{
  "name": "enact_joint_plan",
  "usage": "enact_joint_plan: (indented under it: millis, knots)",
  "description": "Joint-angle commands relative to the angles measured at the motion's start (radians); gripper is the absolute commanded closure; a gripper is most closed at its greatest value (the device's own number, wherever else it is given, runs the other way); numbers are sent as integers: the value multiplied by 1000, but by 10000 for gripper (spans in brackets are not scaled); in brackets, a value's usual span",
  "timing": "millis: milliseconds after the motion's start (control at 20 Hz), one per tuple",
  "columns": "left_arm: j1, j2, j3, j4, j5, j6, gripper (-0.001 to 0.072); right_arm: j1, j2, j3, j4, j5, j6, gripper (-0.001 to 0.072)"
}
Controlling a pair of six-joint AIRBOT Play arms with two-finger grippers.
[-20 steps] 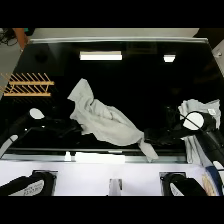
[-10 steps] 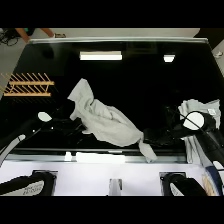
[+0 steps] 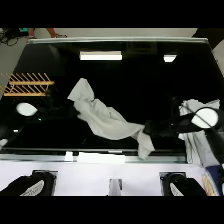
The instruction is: Fold the shirts.
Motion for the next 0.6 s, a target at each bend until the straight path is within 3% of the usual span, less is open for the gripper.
enact_joint_plan:
  millis: [0, 100, 200, 300, 450, 550]
  knots:
    - [82, 286, 340, 52, 23, 120, 670, 0, 39, 310, -144, -206, -5, 682]
    - [200, 373, 624, 132, 104, 15, 670, 0, 58, 570, -408, -341, 53, 682]
    - [331, 407, 863, 177, 121, -115, 670, 0, 68, 788, -642, -373, 132, 682]
    - [426, 426, 994, 147, 74, -208, 669, 0, 77, 914, -695, -322, 143, 682]
    - [483, 451, 1018, 84, -62, -214, 669, 0, 121, 941, -693, -285, 112, 682]
    - [489, 448, 1015, 93, -121, -159, 670, 0, 140, 941, -731, -280, 59, 682]
